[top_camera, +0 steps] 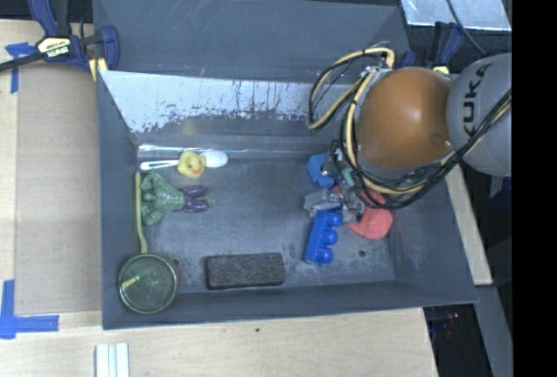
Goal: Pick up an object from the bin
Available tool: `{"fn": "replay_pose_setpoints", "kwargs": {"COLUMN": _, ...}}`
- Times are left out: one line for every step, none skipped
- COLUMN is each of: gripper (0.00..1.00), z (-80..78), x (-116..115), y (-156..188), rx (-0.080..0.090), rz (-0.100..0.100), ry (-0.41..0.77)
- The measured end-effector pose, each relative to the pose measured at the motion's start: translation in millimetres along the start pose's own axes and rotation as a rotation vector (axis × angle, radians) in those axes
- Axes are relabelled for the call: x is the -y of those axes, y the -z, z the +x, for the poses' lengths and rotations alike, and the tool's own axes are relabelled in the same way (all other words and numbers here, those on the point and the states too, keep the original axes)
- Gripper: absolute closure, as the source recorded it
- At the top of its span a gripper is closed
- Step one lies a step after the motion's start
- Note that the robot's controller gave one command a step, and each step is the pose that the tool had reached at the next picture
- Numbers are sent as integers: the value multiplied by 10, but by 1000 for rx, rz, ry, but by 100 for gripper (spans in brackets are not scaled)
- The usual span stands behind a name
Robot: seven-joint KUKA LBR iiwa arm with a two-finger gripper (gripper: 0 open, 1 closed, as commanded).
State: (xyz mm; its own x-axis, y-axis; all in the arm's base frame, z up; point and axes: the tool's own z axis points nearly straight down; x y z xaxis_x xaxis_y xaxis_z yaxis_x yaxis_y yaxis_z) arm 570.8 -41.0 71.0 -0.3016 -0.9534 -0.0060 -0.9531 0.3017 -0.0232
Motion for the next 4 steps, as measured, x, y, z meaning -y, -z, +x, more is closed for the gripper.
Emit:
{"fn": "replay_pose_setpoints", "kwargs": {"gripper": 100, "z": 5, "x": -32, "y": 137, "rx": -2, "rz": -11, "ry": 0}}
{"fn": "replay_pose_setpoints", "kwargs": {"gripper": 100, "z": -4, "x": -1, "y": 624, "rx": 0, "rz": -5, "ry": -1}}
{"fn": "replay_pose_setpoints", "kwargs": {"gripper": 100, "z": -7, "x": 3, "y": 993, "rx": 1, "rz": -7, "ry": -1}}
{"fn": "replay_pose_setpoints", "kwargs": {"gripper": 100, "z": -13, "x": 26, "y": 1285, "rx": 3, "rz": 0, "ry": -3}}
